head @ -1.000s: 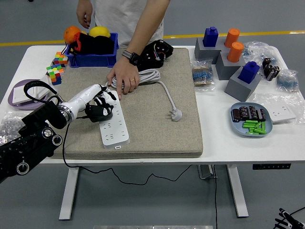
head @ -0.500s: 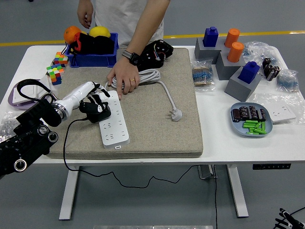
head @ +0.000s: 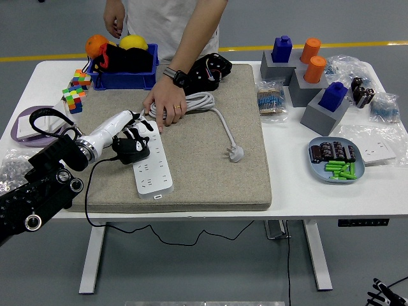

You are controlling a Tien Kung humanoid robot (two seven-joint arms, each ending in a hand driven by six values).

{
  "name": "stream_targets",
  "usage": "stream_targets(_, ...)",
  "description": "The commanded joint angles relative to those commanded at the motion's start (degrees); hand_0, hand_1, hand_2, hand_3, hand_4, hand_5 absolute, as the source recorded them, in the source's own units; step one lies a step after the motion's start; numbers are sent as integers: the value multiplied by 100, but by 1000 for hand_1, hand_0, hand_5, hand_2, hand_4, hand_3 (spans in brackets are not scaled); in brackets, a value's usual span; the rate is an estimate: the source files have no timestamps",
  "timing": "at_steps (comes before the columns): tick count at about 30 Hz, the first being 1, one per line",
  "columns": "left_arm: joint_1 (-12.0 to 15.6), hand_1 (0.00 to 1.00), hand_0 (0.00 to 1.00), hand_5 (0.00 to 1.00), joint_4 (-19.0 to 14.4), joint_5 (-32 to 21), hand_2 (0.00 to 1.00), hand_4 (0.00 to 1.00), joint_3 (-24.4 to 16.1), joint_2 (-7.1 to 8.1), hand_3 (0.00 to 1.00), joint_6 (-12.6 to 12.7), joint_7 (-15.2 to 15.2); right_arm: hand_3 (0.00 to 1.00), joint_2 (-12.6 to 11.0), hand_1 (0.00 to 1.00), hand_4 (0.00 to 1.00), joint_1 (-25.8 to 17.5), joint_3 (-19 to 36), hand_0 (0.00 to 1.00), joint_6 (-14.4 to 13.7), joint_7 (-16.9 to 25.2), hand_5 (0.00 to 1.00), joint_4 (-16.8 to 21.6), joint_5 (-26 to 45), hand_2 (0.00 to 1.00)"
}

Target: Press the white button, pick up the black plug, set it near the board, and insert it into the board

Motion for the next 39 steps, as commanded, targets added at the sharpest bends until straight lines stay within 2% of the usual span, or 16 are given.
stream_targets(8,31,473,421,2,124,-49,450,614,45,-203,570,46,-90,640,21,601,719,14,-41,719,4,29,472,0,33,550)
stream_targets(24,82,471,412,2,91,-26,444,606,-54,-190,569,113,-177,640,14,601,718,2,-149,719,2,37,472,0,75,550)
stream_targets(29,58,471,412,2,-162,54,444,606,-250,-97,569,123,-166,640,3,601,718,0,-132,719,2,15,472,0,59,550)
stream_targets(32,105,470,406,2,-480,62,444,606,-462,-33,568,130,-164,640,-8,601,718,-4,-121,719,-1,8,471,0,51,550)
stream_targets(36,211,470,406,2,-944,93,443,605,-871,16,568,167,-187,640,-12,601,718,-12,-132,719,1,3,472,0,47,550)
stream_targets(39,310,470,406,2,-1055,215,443,605,-1272,22,568,220,-213,640,-10,601,718,-15,-140,719,3,14,472,0,52,550)
